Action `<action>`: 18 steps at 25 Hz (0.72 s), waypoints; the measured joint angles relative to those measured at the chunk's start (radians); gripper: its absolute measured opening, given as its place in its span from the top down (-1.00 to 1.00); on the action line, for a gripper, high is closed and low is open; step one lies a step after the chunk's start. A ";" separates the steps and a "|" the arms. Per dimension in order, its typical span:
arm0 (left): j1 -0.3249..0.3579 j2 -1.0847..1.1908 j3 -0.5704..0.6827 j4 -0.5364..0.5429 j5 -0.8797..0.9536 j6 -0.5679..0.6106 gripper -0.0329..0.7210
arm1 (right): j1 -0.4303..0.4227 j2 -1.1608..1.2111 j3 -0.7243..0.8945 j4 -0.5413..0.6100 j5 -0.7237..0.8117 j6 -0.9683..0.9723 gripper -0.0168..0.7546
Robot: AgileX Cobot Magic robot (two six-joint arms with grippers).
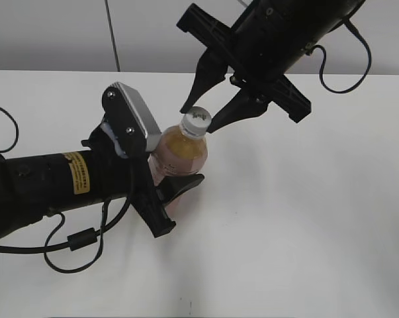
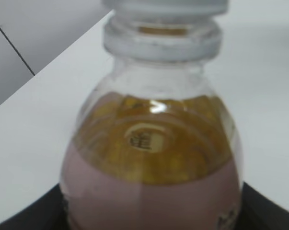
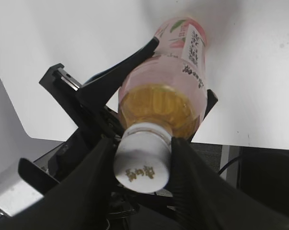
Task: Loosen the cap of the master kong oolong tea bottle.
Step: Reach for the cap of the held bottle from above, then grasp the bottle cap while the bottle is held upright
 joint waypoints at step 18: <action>0.000 0.000 0.000 0.001 0.002 0.007 -0.23 | 0.001 0.000 -0.003 -0.018 0.005 -0.637 0.25</action>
